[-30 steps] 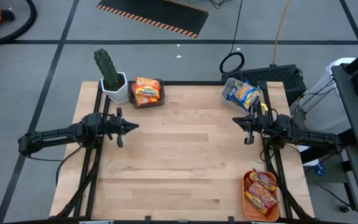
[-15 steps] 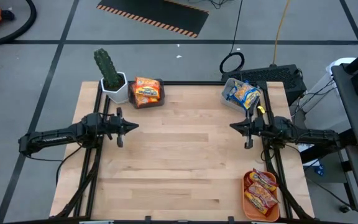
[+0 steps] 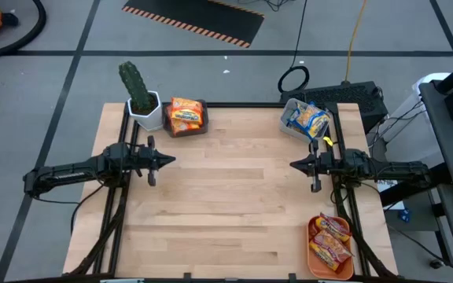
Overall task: Sort Maruchan noodles
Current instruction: Return to Home Position
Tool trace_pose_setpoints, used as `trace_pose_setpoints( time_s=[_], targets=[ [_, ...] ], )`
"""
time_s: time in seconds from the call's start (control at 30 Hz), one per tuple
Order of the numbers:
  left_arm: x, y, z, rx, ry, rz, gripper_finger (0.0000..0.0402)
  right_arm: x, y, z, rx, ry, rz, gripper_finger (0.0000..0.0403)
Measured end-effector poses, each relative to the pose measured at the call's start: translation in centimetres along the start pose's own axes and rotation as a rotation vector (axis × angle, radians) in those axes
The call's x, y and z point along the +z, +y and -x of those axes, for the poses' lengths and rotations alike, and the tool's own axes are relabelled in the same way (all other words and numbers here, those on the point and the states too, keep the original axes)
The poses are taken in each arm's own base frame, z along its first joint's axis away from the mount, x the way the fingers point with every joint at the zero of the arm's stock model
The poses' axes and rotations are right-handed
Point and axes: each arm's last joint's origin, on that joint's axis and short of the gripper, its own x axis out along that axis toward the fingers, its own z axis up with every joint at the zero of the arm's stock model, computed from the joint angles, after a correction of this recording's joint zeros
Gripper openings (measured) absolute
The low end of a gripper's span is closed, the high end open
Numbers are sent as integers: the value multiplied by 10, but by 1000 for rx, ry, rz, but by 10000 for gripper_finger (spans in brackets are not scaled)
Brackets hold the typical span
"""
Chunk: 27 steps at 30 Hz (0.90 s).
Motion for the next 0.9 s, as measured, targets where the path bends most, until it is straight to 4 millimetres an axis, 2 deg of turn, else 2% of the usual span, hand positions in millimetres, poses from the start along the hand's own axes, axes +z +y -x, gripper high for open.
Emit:
trace_pose_setpoints(
  time_s=[0.47, 0.9],
  targets=[
    [5, -4, 4, -69, -64, -14, 1, 0, 0, 0, -2, -4, -5, 0],
    [4, -17, 3, -134, -51, -3, 1, 0, 0, 0, -2, -6, -6, 0]
  ],
)
